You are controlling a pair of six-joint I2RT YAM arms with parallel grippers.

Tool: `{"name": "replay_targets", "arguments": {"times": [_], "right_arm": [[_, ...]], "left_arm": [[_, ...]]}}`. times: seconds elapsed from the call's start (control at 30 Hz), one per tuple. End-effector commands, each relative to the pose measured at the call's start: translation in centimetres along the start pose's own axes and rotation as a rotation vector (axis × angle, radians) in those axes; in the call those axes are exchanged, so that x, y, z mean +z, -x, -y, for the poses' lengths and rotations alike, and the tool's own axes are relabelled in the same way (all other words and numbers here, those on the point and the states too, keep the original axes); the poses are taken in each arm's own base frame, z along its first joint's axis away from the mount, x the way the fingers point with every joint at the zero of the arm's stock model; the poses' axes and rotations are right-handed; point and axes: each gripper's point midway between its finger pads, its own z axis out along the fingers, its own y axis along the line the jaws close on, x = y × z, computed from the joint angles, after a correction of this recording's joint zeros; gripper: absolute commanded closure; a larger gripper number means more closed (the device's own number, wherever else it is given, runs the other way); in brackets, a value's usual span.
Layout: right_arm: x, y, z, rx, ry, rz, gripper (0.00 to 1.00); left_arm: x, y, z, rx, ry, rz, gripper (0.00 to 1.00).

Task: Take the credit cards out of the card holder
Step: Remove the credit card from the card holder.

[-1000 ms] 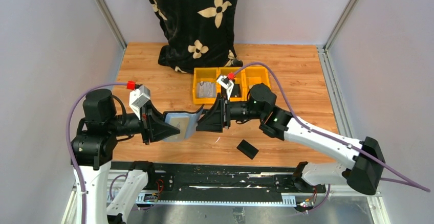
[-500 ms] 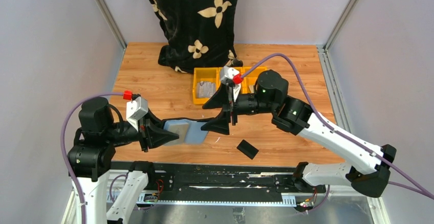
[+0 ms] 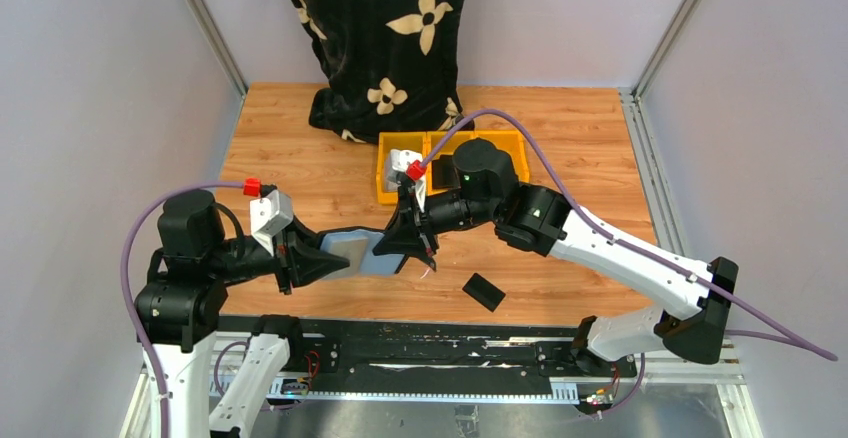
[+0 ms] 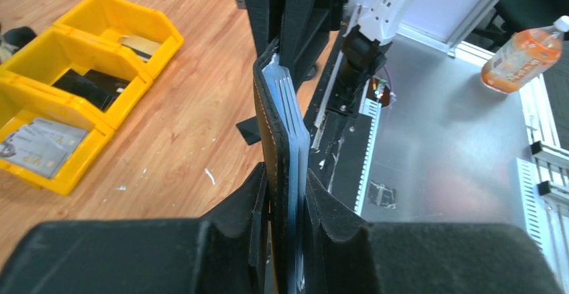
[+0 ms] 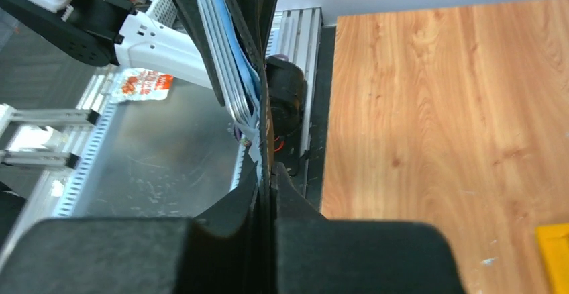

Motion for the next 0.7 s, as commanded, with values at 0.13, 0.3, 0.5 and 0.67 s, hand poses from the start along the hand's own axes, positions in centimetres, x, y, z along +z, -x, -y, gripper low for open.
{"name": "replay_targets", "arguments": {"times": [0.13, 0.3, 0.5, 0.67], "right_arm": [[0.7, 0.2, 1.8, 0.122, -0.127, 0.039, 1.00], [0.2, 0.6, 1.5, 0.141, -0.129, 0.051, 1.00], [0.1, 1.0, 0.7, 0.167, -0.098, 0.054, 1.00], [0.4, 0.9, 0.0, 0.186, -0.061, 0.049, 1.00]], "left_arm": [[-0.3, -1.5, -1.9, 0.107, 0.112, -0.026, 0.46], [-0.8, -1.9, -1.5, 0.178, 0.132, -0.033, 0.49], [-1.0, -1.7, -1.7, 0.205, 0.155, -0.035, 0.55], [-1.0, -1.5, -1.5, 0.202, 0.146, -0.031, 0.60]]}}
